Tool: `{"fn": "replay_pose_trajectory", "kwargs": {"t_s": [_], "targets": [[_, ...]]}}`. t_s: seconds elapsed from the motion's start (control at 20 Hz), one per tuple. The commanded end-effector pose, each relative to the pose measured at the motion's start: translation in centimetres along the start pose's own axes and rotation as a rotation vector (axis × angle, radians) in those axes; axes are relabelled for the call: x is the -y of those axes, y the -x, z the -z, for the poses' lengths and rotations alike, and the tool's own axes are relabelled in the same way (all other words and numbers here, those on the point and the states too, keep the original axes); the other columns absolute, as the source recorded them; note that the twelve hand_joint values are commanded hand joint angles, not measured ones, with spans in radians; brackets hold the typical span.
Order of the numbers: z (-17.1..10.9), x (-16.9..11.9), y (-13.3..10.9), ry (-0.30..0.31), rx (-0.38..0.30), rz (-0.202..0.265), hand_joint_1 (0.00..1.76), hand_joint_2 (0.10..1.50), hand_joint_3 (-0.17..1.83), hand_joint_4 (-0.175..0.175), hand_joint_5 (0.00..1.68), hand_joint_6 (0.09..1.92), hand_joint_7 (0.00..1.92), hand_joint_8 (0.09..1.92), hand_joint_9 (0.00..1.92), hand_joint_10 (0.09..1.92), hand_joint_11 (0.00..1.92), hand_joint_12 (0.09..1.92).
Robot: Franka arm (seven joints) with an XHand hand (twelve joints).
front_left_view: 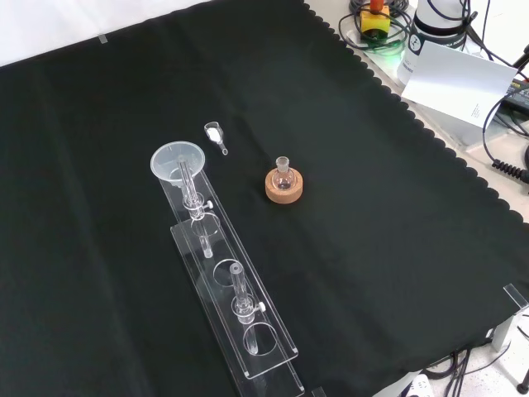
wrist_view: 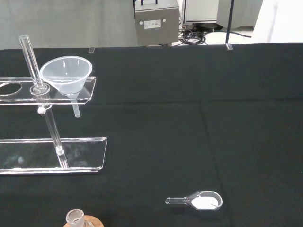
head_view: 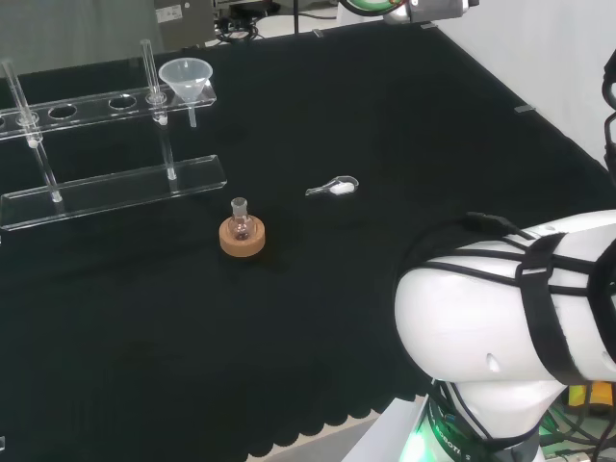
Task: Pick up the funnel from the transparent funnel stand.
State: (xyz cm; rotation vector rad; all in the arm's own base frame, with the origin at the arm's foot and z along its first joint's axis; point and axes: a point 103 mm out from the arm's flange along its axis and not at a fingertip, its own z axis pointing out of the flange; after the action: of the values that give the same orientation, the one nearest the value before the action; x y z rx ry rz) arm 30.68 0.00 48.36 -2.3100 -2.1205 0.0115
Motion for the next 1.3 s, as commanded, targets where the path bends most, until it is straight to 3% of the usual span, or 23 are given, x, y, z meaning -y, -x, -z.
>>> {"fn": "replay_pose_trajectory", "kwargs": {"t_s": [0.05, 0.15, 0.95, 1.1, 1.3], "targets": [[0.0, 0.0, 0.0, 0.008, 0.009, -0.001, 0.0, 1.1, 0.57, 0.013, 0.13, 0.18, 0.06, 0.56, 0.23, 0.63, 0.11, 1.27], [0.0, -0.2, 0.1, 0.002, 0.006, -0.003, 0.0, 1.14, 0.48, 0.012, 0.16, 0.09, 0.06, 0.54, 0.23, 0.62, 0.08, 1.32], [-1.9, -3.7, 1.3, -0.045, 0.003, -0.051, 0.0, 1.16, 0.43, 0.013, 0.19, 0.09, 0.07, 0.53, 0.24, 0.61, 0.07, 1.34], [-2.7, -5.8, 1.2, -0.057, 0.008, -0.035, 0.0, 1.16, 0.43, 0.012, 0.2, 0.09, 0.08, 0.54, 0.24, 0.61, 0.07, 1.34], [-4.0, -9.6, 0.5, -0.07, 0.021, 0.019, 0.06, 1.12, 0.37, 0.008, 0.24, 0.09, 0.16, 0.56, 0.26, 0.62, 0.06, 1.36]]}}
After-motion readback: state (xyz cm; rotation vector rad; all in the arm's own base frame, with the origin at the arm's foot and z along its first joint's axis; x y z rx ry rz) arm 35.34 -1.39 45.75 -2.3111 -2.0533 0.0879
